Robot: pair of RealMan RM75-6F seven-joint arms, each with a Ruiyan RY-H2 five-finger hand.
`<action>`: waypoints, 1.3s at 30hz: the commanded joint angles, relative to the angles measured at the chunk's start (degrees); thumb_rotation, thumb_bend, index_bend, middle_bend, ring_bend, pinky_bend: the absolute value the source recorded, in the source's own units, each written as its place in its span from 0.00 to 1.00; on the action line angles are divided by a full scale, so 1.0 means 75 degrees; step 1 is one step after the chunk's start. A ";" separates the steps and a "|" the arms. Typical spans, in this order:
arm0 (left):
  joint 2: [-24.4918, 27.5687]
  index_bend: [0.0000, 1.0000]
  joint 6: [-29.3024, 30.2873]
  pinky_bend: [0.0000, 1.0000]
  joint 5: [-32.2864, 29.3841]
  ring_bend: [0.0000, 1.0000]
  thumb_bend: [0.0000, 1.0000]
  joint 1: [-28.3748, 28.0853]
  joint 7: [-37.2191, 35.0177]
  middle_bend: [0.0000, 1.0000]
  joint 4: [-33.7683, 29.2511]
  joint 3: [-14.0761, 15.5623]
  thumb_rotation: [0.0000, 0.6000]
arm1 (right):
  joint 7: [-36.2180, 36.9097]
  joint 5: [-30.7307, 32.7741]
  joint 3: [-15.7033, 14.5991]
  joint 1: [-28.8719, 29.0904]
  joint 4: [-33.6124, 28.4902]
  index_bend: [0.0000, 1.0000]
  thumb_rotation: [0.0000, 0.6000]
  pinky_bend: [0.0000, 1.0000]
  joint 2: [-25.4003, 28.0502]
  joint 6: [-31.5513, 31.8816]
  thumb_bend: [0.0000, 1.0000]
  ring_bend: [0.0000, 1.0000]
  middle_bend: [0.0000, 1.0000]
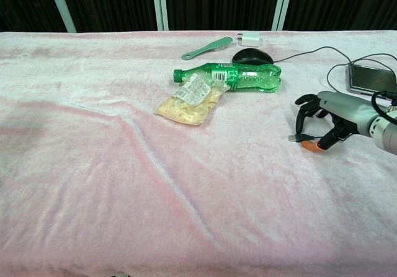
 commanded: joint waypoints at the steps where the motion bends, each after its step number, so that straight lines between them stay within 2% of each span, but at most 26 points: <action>1: 0.0000 0.17 -0.0004 0.00 -0.0002 0.00 0.25 0.0000 0.0002 0.06 0.0000 0.0001 1.00 | 0.0005 -0.0012 0.0000 -0.0006 -0.0015 0.50 1.00 0.17 0.0008 0.0010 0.27 0.17 0.06; 39: 0.0010 0.17 0.0015 0.00 -0.0034 0.00 0.25 0.0022 0.0030 0.06 -0.0019 -0.0007 1.00 | 0.0048 -0.0005 0.0015 0.0049 0.0020 0.53 1.00 0.17 0.0004 -0.0130 0.27 0.17 0.06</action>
